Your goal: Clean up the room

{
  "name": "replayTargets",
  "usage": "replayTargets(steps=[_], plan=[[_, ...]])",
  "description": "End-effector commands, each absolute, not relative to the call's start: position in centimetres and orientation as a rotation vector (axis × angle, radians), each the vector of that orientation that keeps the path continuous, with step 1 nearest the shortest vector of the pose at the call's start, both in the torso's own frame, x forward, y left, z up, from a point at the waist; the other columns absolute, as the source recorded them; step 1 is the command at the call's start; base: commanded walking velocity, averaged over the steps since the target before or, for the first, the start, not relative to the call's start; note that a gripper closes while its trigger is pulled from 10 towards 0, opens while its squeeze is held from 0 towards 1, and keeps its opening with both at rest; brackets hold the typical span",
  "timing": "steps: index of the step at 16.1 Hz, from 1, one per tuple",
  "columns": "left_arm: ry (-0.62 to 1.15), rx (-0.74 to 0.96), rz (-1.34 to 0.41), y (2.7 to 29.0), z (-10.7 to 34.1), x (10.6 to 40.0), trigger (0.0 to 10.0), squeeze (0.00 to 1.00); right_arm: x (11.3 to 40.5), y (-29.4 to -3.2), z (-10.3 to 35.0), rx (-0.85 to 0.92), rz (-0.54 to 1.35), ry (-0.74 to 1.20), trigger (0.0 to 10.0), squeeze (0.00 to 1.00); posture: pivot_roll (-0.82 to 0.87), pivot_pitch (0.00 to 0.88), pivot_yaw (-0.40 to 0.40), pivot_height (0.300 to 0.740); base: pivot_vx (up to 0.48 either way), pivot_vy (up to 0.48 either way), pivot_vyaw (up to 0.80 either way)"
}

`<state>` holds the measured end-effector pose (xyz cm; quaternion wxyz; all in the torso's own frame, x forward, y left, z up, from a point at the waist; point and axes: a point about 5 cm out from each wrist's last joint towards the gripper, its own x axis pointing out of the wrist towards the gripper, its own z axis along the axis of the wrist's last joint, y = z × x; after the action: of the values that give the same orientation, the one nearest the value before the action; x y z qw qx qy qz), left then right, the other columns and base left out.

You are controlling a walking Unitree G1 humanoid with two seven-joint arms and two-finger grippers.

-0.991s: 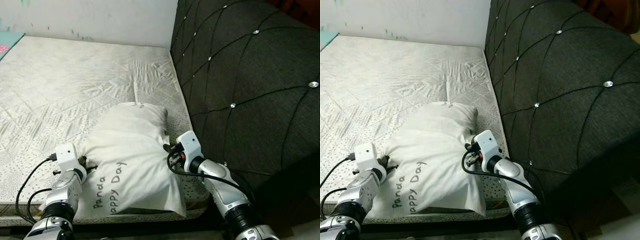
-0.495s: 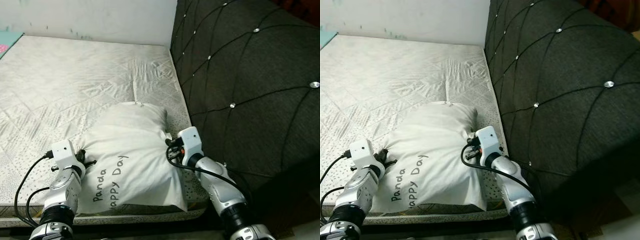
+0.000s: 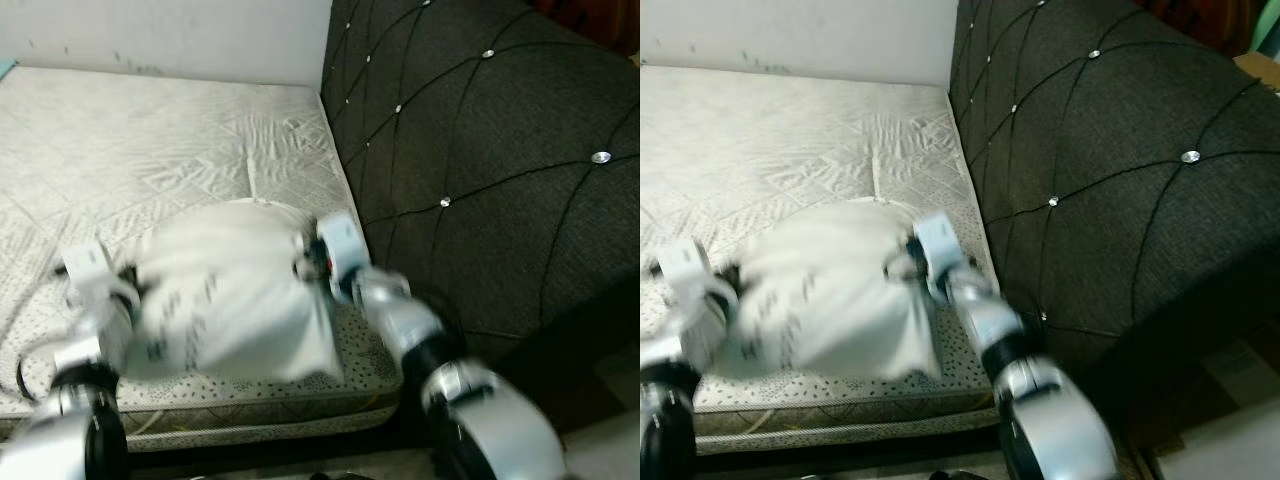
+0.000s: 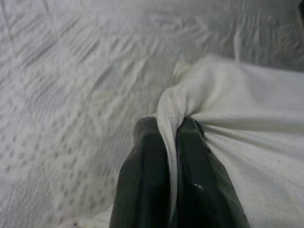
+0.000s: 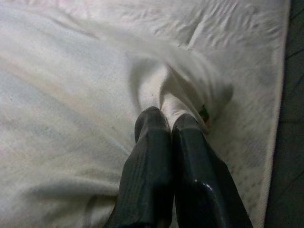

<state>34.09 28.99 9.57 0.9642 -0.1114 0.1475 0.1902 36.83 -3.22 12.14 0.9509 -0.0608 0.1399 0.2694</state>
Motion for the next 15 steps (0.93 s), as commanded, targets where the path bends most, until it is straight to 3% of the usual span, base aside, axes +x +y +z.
replayTargets(steps=[1,2,4,6,9,10,12,13,15], plan=[[0.157,-0.203,0.442,30.9,13.2,35.0,10.0,0.0,38.0,-3.5,14.4,-0.098,0.494,0.213,10.0,0.0,-0.11,0.08,-0.151,0.74,0.0,0.0,0.0],[0.085,-0.167,0.426,31.1,16.5,36.4,10.0,0.0,38.9,-2.4,17.1,-0.097,0.501,0.162,10.0,0.0,-0.11,0.098,-0.164,0.74,0.0,0.0,0.0],[-0.165,0.052,0.389,30.7,24.8,38.4,10.0,0.0,40.2,-0.6,25.8,0.004,0.52,-0.119,10.0,0.0,-0.12,0.128,-0.176,0.74,0.0,0.0,0.0],[-0.452,0.22,0.358,28.9,31.6,38.7,10.0,0.0,40.1,-1.3,34.0,0.069,0.471,-0.437,10.0,0.0,-0.12,0.147,-0.179,0.74,0.0,0.0,0.0],[-0.608,0.348,0.287,26.1,34.0,38.7,10.0,0.0,39.9,-3.0,36.8,0.081,0.385,-0.589,10.0,0.0,-0.12,0.197,-0.195,0.74,0.0,0.0,0.0],[-0.565,0.387,0.257,25.7,31.9,39.0,10.0,0.0,40.3,-3.3,34.7,0.063,0.359,-0.536,10.0,0.0,-0.11,0.216,-0.202,0.74,0.0,0.0,0.0],[-0.313,0.387,0.18,25.5,25.0,39.5,10.0,0.0,40.8,-3.4,28.6,-0.015,0.335,-0.358,10.0,0.0,-0.09,0.235,-0.199,0.74,0.0,0.0,0.0],[0.003,0.368,0.053,24.9,17.1,38.6,10.0,0.0,40.5,-3.6,22.3,-0.05,0.323,-0.149,10.0,0.0,-0.08,0.245,-0.197,0.74,0.0,0.0,0.0],[0.425,0.337,-0.123,24.0,6.6,34.1,10.0,0.0,37.7,-3.2,13.1,-0.162,0.409,0.138,10.0,0.0,-0.08,0.256,-0.185,0.74,0.0,0.0,0.0]])
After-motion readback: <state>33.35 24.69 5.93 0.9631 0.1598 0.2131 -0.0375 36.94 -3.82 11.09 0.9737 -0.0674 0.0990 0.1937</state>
